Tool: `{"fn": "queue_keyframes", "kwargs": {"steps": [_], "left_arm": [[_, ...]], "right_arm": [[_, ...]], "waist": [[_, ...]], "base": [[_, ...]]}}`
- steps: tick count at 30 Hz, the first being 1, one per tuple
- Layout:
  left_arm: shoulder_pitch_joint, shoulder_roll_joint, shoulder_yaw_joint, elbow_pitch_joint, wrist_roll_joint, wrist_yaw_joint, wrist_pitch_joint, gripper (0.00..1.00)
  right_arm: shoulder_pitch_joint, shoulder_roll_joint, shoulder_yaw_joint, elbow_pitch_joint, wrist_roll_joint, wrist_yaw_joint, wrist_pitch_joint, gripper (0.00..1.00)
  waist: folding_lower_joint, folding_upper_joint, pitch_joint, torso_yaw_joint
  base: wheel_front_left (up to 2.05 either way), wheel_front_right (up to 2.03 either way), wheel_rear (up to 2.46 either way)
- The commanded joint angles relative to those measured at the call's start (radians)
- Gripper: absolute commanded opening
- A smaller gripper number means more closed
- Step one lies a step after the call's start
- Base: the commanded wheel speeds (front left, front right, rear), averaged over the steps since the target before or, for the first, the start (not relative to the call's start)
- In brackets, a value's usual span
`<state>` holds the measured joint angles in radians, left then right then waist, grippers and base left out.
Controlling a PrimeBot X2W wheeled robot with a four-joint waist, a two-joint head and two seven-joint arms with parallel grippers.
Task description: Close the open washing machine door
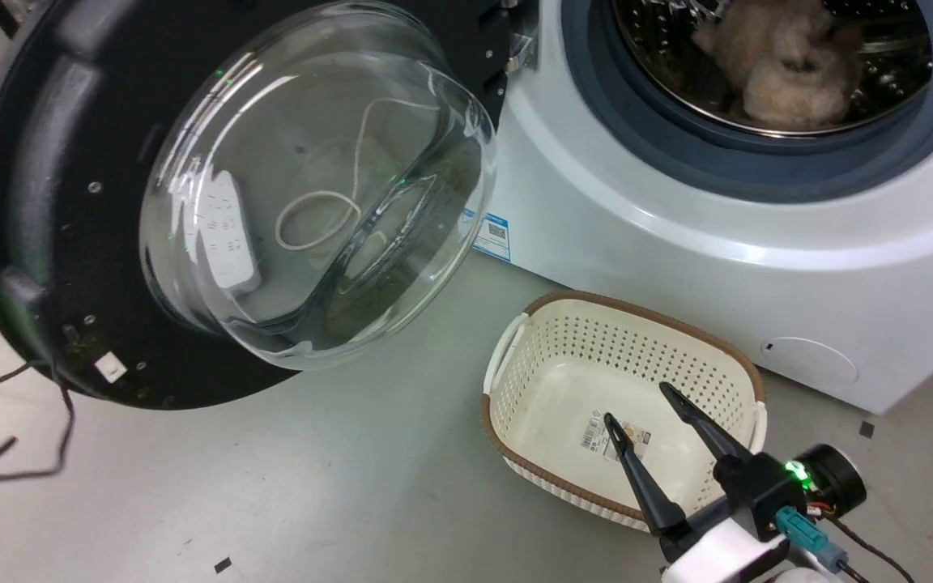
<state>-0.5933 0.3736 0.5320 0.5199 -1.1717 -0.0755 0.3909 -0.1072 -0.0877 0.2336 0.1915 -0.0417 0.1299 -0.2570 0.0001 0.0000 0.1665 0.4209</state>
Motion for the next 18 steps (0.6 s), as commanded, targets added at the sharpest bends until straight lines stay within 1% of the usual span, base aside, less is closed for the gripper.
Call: {"fn": "queue_keyframes", "kwargs": {"steps": [1, 2, 6, 12, 18], "left_arm": [[-0.018, 0.006, 0.007, 0.013, -0.018, 0.004, 0.021, 0.00], [-0.024, 0.013, 0.010, 0.050, -0.070, 0.003, 0.107, 0.00], [-0.001, 0.013, -0.011, 0.053, -0.113, -0.014, 0.219, 0.00], [0.071, -0.015, -0.025, 0.010, -0.165, -0.034, 0.323, 0.00], [0.171, -0.073, -0.045, -0.073, -0.213, -0.043, 0.413, 0.00]], "right_arm": [[-0.018, -0.003, 0.002, 0.003, 0.007, 0.001, -0.005, 1.00], [-0.024, -0.005, 0.001, 0.005, 0.009, 0.001, -0.005, 1.00], [-0.027, -0.007, -0.003, 0.009, 0.011, 0.001, -0.005, 1.00], [-0.018, 0.000, -0.018, 0.018, 0.020, 0.001, -0.005, 1.00], [0.000, 0.013, -0.059, 0.017, 0.027, 0.001, -0.005, 1.00]], "waist": [[-0.0001, 0.0000, 0.005, -0.006], [-0.0001, 0.0000, 0.010, -0.014], [-0.0001, 0.0000, 0.012, -0.019], [-0.0001, 0.0000, -0.016, -0.020], [-0.0001, 0.0000, -0.076, -0.019]], "base": [[0.00, 0.00, 0.00], [0.00, 0.00, 0.00], [0.00, 0.00, 0.00], [0.00, 0.00, 0.00], [0.00, 0.00, 0.00]]}}
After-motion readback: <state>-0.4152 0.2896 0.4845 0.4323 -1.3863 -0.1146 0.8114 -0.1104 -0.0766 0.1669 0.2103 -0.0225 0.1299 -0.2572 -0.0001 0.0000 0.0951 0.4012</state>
